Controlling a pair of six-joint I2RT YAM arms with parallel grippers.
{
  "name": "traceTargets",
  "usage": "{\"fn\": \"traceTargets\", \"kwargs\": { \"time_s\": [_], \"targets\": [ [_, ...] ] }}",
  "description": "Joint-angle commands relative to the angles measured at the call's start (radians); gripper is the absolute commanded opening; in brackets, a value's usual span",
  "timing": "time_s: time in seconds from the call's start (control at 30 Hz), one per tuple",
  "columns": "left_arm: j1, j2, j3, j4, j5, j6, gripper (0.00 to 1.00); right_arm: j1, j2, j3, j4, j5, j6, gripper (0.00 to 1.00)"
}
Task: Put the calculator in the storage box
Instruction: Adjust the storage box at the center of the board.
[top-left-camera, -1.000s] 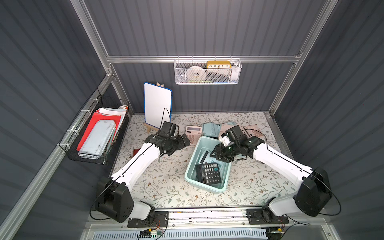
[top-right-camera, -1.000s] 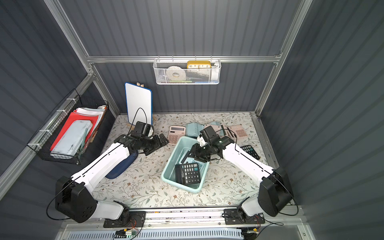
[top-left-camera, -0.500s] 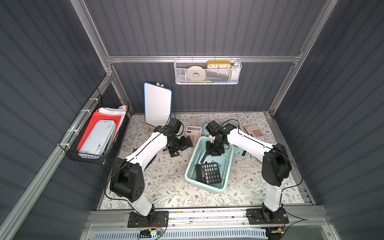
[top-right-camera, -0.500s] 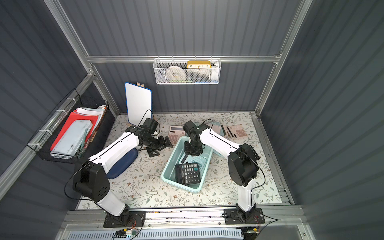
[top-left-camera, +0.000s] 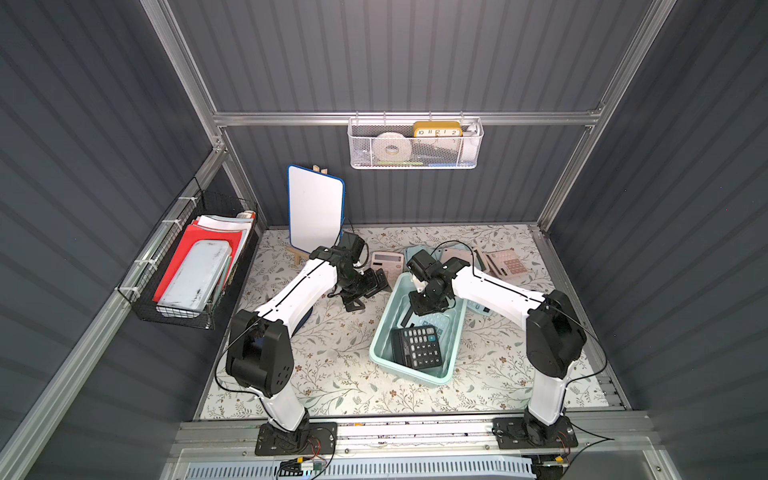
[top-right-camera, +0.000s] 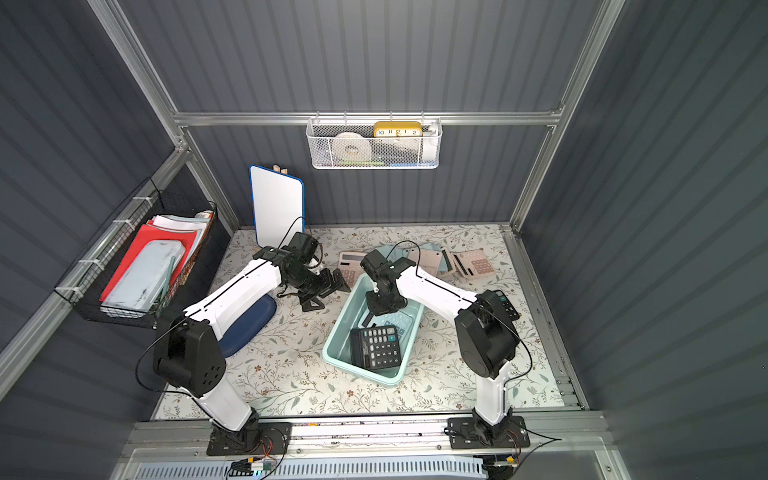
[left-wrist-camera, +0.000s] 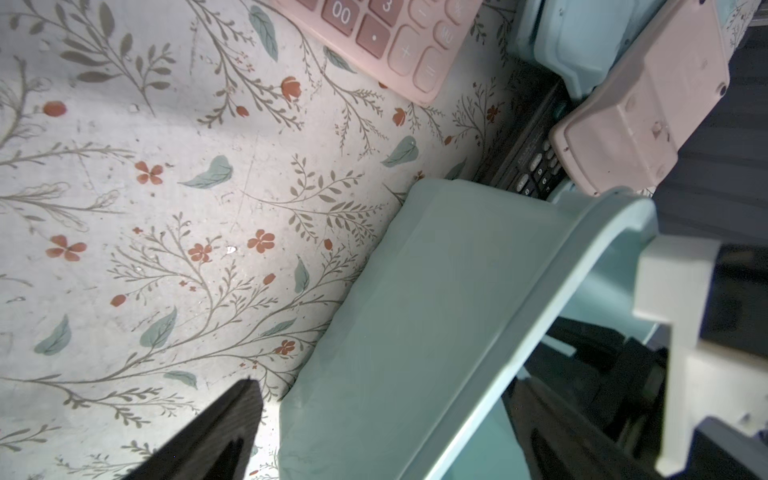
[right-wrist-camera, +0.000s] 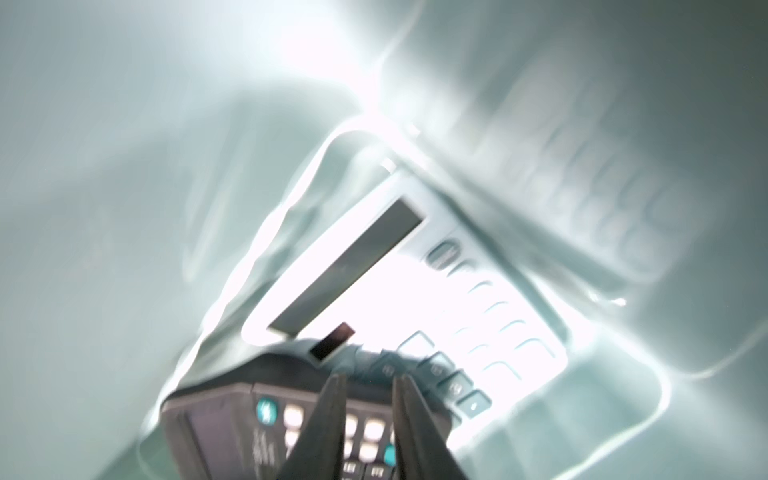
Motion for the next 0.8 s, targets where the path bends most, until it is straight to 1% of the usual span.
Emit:
{"fn": "traceTargets", "kwargs": {
  "time_s": [0.0, 0.13, 0.3, 0.43, 0.57, 0.67, 0.77],
  "targets": [
    [0.001, 0.010, 0.022, -0.030, 0.045, 0.002, 0.99, 0.037, -0.041, -0.071, -0.015, 0.007, -0.033, 0.25],
    [0.001, 0.005, 0.020, -0.044, 0.060, 0.019, 0.99, 0.037, -0.023, -0.078, -0.020, 0.034, -0.038, 0.24],
    [0.001, 0.009, 0.016, -0.063, 0.058, 0.041, 0.99, 0.034, 0.053, -0.029, -0.060, 0.110, -0.063, 0.21],
    [0.001, 0.013, 0.017, -0.059, 0.061, 0.041, 0.99, 0.029, 0.103, 0.003, -0.087, 0.150, -0.073, 0.20],
    [0.002, 0.021, 0.018, -0.064, 0.062, 0.046, 0.99, 0.031, 0.126, -0.012, -0.113, 0.117, -0.072, 0.18],
    [0.001, 0.027, 0.023, -0.068, 0.063, 0.050, 0.99, 0.033, 0.081, -0.053, -0.119, 0.085, -0.067, 0.17],
    [0.001, 0.031, 0.024, -0.070, 0.062, 0.052, 0.99, 0.034, 0.020, -0.092, -0.119, 0.003, -0.077, 0.18]
  ]
}}
